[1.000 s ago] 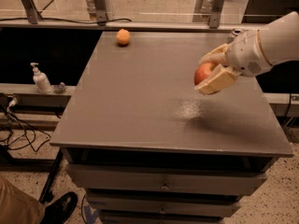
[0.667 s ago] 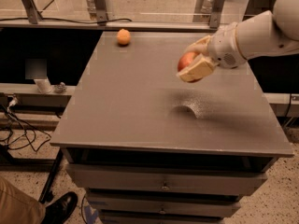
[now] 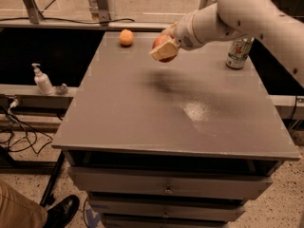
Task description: Move apple near orange
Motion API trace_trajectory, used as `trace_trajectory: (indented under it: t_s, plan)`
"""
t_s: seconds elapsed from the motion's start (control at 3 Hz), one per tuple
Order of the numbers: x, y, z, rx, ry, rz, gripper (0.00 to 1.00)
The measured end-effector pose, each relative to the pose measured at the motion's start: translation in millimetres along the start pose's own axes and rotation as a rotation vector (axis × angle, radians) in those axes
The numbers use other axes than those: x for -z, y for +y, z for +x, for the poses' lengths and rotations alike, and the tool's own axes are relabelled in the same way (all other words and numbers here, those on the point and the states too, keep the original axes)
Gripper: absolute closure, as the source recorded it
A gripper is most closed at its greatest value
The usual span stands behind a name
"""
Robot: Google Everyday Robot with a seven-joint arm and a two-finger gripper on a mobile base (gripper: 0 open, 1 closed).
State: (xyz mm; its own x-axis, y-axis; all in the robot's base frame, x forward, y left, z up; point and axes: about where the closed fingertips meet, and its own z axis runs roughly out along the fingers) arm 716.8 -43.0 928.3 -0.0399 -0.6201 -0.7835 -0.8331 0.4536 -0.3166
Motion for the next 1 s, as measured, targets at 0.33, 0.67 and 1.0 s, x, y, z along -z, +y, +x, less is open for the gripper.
trace_trajectory:
  t_s: [0.33, 0.67, 1.0]
  plan:
    - [-52.7, -27.2, -16.0, 0.003, 0.029, 0.037, 1.0]
    - [-97.6, -51.6, -17.4, 0.022, 0.086, 0.055, 1.0]
    - [-126.3, -72.3, -11.1, 0.043, 0.132, 0.056, 1.0]
